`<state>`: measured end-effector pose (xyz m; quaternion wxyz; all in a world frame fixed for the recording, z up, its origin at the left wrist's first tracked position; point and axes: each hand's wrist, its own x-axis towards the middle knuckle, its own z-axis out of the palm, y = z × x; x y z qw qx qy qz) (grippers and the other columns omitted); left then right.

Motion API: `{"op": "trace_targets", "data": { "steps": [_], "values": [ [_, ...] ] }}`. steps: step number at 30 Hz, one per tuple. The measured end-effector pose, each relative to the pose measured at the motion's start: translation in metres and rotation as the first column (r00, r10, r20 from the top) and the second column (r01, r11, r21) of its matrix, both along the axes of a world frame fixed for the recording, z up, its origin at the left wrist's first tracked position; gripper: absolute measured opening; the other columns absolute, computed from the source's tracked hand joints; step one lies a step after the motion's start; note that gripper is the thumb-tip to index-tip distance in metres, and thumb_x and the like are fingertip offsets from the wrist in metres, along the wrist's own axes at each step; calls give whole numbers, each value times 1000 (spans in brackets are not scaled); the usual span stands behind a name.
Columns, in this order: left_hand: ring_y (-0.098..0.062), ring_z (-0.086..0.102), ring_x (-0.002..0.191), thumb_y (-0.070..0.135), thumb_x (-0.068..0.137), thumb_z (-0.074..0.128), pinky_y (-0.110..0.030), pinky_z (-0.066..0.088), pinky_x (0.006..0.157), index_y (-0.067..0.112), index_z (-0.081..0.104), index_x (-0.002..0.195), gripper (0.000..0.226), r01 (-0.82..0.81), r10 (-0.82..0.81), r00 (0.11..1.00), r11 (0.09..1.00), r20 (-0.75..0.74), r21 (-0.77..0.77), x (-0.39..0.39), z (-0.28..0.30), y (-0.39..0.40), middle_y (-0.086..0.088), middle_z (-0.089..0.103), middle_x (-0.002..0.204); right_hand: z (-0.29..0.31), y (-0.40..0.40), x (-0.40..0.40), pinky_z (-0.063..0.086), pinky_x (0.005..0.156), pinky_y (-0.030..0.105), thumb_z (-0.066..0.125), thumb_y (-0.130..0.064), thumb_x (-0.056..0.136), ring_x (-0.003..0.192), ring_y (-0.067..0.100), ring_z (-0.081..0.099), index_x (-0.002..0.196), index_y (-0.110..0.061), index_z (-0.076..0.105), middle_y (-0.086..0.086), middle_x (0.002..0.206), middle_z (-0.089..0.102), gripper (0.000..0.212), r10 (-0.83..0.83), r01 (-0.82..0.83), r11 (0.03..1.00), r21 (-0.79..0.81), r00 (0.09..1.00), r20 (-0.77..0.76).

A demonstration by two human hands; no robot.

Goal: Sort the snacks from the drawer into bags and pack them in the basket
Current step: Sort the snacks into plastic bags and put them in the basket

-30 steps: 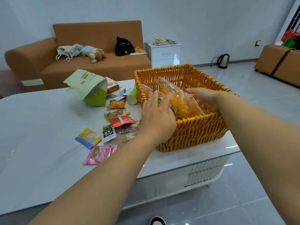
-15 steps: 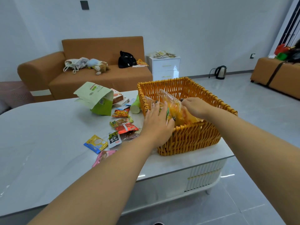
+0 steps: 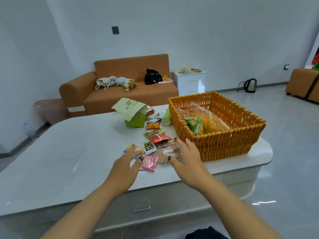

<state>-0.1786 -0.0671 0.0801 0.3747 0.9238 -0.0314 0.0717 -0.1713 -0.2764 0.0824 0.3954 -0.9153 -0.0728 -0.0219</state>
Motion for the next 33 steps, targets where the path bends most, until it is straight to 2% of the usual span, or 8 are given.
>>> {"op": "trace_targets", "data": {
  "steps": [7,14,19,25,27,29,31,33],
  "values": [
    [-15,24,147,25,96,58,-24,27,109,28,41,143,50,-195,208,959,977,-191,84,-56,-45,99,7,17,162,-32,97,-26,20,107,23,56,-31,94,144,17,12,144,-19,31,0,155,16,57,163,-160,977,138,986,-14],
    [-19,2,151,10,88,66,-31,13,118,16,17,154,82,-364,381,904,924,-195,116,-58,-67,183,-8,1,164,-62,159,-35,12,120,38,54,-45,92,149,18,-8,154,-29,6,-4,159,-20,80,375,-410,902,-132,899,-226],
    [-29,-15,150,17,80,79,-45,9,121,18,-20,152,122,-228,457,790,838,-409,496,-39,-79,218,-9,-31,158,-64,179,-28,19,117,33,54,-43,94,149,18,1,153,-26,13,-3,160,-18,74,397,-454,863,-224,881,-256],
    [-26,-2,151,21,84,74,-59,8,118,20,-26,151,120,-73,455,758,771,-467,633,-31,-84,222,-7,-7,164,-71,199,-22,27,113,33,52,-41,94,145,21,18,151,-26,20,-3,161,-10,67,419,-491,823,-286,864,-280],
    [-27,24,146,12,85,68,-55,20,116,23,-20,153,112,-75,469,797,702,-381,708,-29,-80,216,-8,20,161,-72,203,-20,27,112,33,52,-40,94,145,22,20,150,-25,21,-2,161,-7,67,414,-486,819,-304,868,-274],
    [-24,54,120,1,84,58,-38,36,102,22,6,155,91,-94,450,861,601,-239,794,-27,-77,211,-5,56,131,-72,204,-17,27,113,33,52,-40,94,145,22,21,150,-23,21,-2,161,-2,66,399,-468,835,-290,877,-267],
    [-21,60,91,-3,79,53,-28,37,79,26,46,131,60,-101,397,906,541,-147,835,-27,-73,204,4,61,93,-71,203,-13,26,113,31,53,-38,94,143,19,24,150,-20,23,0,160,8,66,390,-449,856,-256,886,-252],
    [-18,50,78,-5,77,53,-26,30,74,27,59,108,45,-95,372,918,541,-137,836,-27,-72,196,8,50,79,-70,201,-7,29,109,27,55,-36,94,139,17,32,148,-18,28,1,155,22,64,365,-412,888,-203,902,-232]
  ]
}}
